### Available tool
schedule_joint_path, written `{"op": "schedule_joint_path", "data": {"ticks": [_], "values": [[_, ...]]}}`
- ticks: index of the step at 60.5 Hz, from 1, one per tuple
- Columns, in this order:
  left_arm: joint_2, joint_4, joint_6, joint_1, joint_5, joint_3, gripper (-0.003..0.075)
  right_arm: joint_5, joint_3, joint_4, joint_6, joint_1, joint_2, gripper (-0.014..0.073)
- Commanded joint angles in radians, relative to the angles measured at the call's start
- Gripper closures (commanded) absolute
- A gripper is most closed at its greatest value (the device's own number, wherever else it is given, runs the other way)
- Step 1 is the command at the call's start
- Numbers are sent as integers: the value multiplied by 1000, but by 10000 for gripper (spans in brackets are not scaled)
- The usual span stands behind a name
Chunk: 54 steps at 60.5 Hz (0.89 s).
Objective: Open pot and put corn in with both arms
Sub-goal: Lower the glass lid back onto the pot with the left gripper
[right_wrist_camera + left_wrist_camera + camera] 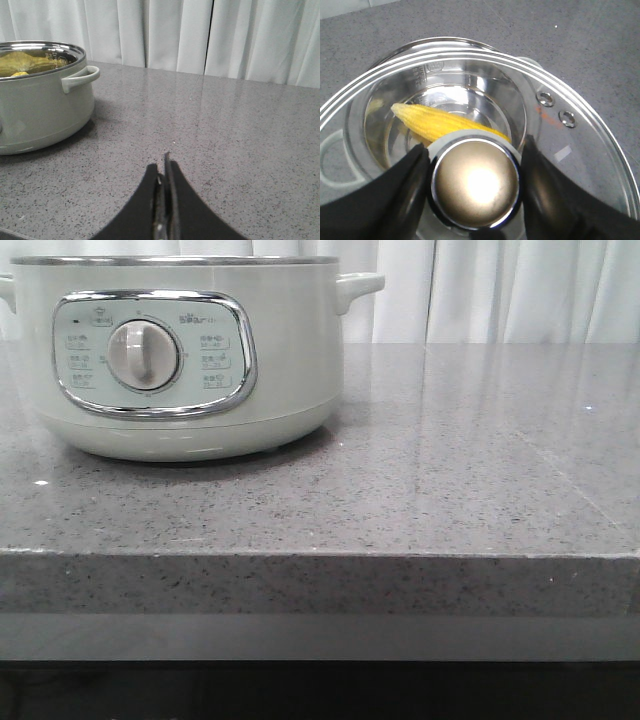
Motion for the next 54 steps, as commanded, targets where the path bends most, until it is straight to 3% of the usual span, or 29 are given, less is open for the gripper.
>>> {"op": "schedule_joint_path", "data": {"ticks": [1,20,54], "values": [[69,-32,-6,-7,-129,-112,479,-75,-23,-4,-12,-1,10,662],[351,-32,-6,-5,-124,-337,480,-73,-23,-4,-12,-1,10,662],[402,-32,-12,-1,-122,-350,479,-72,-23,-4,-12,-1,10,662]]}}
